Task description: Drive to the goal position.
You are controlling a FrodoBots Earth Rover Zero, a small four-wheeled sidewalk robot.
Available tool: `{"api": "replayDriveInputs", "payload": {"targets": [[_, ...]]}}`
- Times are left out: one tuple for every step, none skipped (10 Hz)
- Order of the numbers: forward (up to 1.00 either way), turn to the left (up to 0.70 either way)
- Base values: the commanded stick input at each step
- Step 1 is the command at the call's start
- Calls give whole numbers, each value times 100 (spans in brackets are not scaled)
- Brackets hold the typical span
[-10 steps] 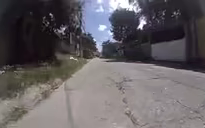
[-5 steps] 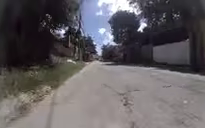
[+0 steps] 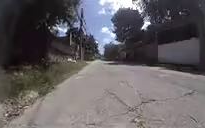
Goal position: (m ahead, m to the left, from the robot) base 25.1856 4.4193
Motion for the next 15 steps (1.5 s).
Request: {"api": "replayDriveInputs", "payload": {"targets": [[100, 0], [100, 0], [100, 4], [100, 3], [100, 0], [100, 0], [100, 0], [100, 0], [100, 0], [100, 0], [100, 0], [100, 0], [100, 0], [100, 0], [100, 0]]}}
